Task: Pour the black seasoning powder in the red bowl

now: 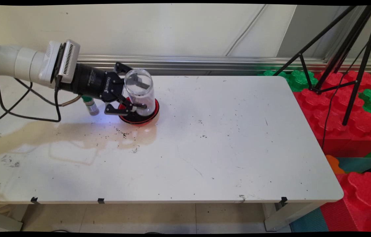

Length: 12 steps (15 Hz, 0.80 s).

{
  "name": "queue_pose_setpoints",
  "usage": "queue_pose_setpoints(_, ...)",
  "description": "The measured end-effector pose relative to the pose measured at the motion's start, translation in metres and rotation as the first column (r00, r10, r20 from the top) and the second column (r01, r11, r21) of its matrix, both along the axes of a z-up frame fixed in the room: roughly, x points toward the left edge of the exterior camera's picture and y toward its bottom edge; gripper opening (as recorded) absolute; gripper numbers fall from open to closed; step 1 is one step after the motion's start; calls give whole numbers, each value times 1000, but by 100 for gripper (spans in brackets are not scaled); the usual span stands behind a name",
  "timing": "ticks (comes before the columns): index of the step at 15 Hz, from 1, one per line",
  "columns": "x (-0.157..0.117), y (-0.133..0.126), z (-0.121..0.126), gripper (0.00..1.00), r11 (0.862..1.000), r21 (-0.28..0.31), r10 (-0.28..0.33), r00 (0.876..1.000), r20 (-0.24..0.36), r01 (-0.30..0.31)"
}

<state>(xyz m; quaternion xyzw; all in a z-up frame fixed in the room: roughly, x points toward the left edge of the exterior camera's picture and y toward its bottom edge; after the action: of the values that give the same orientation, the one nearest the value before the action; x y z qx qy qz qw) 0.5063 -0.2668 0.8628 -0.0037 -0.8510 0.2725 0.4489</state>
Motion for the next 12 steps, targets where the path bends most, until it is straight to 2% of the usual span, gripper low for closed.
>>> queue_pose_setpoints(4, 0, 9, -12, 0, 995, 103, 24, 998, -64, -17)
queue_pose_setpoints(8, 10, 19, -28, 0, 980, 195, 59, 992, -108, -37)
queue_pose_setpoints(12, 25, 28, -49, 0, 964, 261, 88, 988, -130, -52)
